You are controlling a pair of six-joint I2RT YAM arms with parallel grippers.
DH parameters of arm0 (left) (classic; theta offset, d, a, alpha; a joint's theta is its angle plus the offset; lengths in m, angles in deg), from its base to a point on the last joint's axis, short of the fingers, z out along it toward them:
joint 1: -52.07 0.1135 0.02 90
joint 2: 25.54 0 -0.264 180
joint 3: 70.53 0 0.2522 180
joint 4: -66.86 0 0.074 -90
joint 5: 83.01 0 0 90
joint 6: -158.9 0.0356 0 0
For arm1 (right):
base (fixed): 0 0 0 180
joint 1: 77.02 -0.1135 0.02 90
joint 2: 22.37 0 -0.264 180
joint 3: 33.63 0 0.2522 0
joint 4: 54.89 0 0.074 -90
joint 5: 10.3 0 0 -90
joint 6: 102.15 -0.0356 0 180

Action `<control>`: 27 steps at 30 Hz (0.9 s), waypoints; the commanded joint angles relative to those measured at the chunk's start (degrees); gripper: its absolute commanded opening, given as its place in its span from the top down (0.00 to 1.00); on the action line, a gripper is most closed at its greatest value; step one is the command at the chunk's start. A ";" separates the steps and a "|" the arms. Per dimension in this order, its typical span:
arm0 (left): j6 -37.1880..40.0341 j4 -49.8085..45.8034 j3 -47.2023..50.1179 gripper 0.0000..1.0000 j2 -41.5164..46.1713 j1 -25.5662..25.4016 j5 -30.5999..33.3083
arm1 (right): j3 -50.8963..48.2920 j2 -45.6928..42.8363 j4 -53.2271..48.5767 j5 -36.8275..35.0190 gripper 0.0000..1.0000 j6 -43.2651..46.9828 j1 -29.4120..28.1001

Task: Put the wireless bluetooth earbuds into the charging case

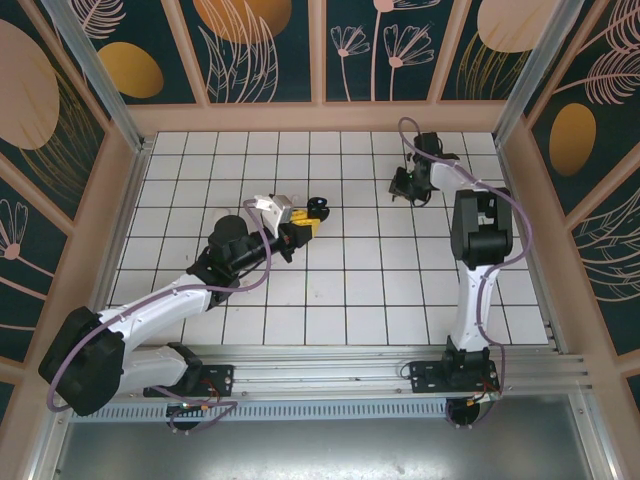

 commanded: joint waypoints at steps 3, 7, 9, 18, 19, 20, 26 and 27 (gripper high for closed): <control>-0.15 0.65 -0.94 1.00 0.30 0.43 -1.30 | -2.39 -8.12 0.29 -1.81 0.80 -2.28 -1.61; -0.64 0.65 -0.77 1.00 0.26 0.43 -1.42 | -4.79 -12.99 0.55 -2.94 0.80 -2.99 -3.52; -0.86 1.06 -0.52 1.00 0.43 0.43 -1.53 | -6.07 -15.66 0.73 -3.74 0.80 -3.25 -4.66; -4.00 4.24 0.73 1.00 0.68 0.36 -2.11 | -11.33 -28.75 0.03 -7.23 0.80 -4.60 -10.20; -4.46 4.21 0.41 1.00 0.55 0.43 -2.35 | -12.03 -30.42 0.03 -7.77 0.80 -4.88 -10.75; -4.88 4.16 0.09 1.00 0.46 0.41 -2.66 | -12.74 -32.12 0.11 -8.30 0.80 -5.29 -11.28; -6.71 4.92 -1.44 1.00 -0.92 0.43 -4.11 | -16.81 -41.99 1.73 -9.06 0.80 -7.96 -14.14; -6.97 5.26 -1.68 1.00 -1.21 0.42 -4.45 | -17.33 -43.55 1.78 -9.24 0.80 -8.25 -14.74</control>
